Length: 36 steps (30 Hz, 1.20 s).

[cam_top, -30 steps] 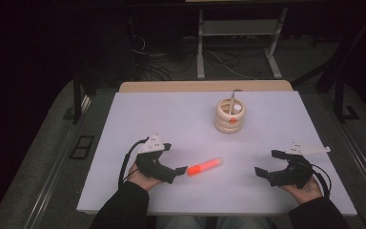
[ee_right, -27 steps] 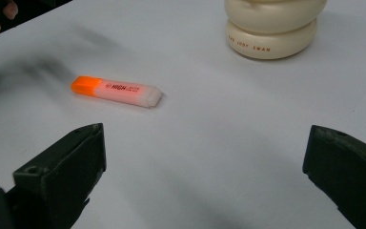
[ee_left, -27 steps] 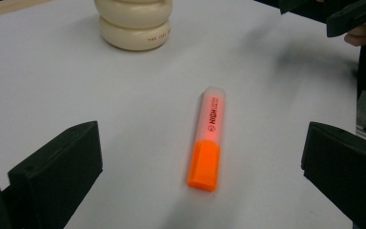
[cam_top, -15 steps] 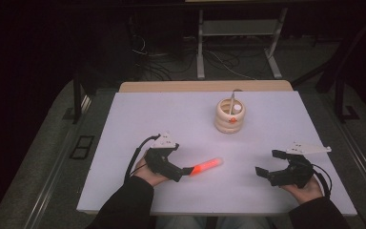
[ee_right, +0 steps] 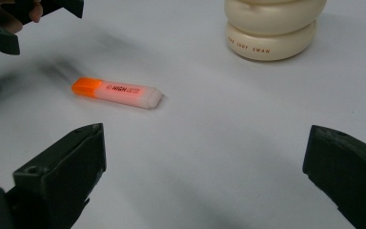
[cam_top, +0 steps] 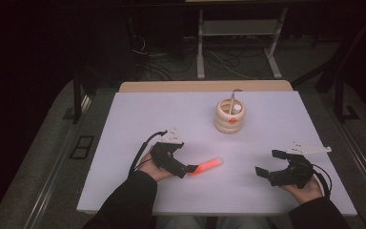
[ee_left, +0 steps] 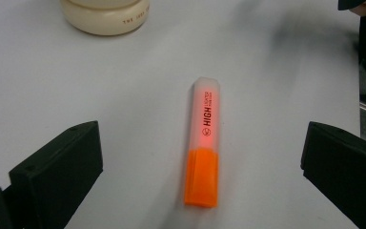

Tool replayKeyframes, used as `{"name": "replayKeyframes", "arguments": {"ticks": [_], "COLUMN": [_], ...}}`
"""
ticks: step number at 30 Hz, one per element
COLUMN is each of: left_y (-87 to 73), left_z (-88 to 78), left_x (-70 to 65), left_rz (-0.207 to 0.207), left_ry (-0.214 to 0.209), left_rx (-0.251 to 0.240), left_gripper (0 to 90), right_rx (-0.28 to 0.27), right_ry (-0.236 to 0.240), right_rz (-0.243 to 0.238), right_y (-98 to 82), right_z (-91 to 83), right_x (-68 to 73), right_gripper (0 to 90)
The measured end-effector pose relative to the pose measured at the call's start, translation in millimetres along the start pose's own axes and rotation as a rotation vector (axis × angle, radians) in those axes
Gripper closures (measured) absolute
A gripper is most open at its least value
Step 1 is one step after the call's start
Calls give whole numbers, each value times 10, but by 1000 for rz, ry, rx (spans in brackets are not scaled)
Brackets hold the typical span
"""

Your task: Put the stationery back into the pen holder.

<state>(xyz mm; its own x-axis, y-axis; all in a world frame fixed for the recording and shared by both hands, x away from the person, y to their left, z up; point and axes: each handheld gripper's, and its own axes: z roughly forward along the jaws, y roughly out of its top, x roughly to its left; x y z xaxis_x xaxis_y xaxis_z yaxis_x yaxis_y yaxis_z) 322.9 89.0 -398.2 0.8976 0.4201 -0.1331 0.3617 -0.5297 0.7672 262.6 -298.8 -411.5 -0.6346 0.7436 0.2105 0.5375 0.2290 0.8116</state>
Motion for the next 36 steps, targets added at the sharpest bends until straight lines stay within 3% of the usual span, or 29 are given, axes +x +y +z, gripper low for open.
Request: {"name": "replayKeyframes", "arguments": {"ticks": [9,16,27,36], "left_y": [12,24,104,112], "left_z": [103,193,325,449], "left_x": [33,49,30,-23], "left_rz": [-1,13,79,97], "left_ry": [-22,-47,-82,-102], "left_rx": [44,106,209,290], "left_gripper": [0,0,52,112], "right_rx": [1,4,6,7], "right_ry": [1,5,8,9], "right_rz": [0,0,-5,-10], "right_y": [-1,-2,-1,-5], "right_z": [1,6,6,11], "right_x": [4,5,10,12], "right_gripper": [3,3,3,3]}}
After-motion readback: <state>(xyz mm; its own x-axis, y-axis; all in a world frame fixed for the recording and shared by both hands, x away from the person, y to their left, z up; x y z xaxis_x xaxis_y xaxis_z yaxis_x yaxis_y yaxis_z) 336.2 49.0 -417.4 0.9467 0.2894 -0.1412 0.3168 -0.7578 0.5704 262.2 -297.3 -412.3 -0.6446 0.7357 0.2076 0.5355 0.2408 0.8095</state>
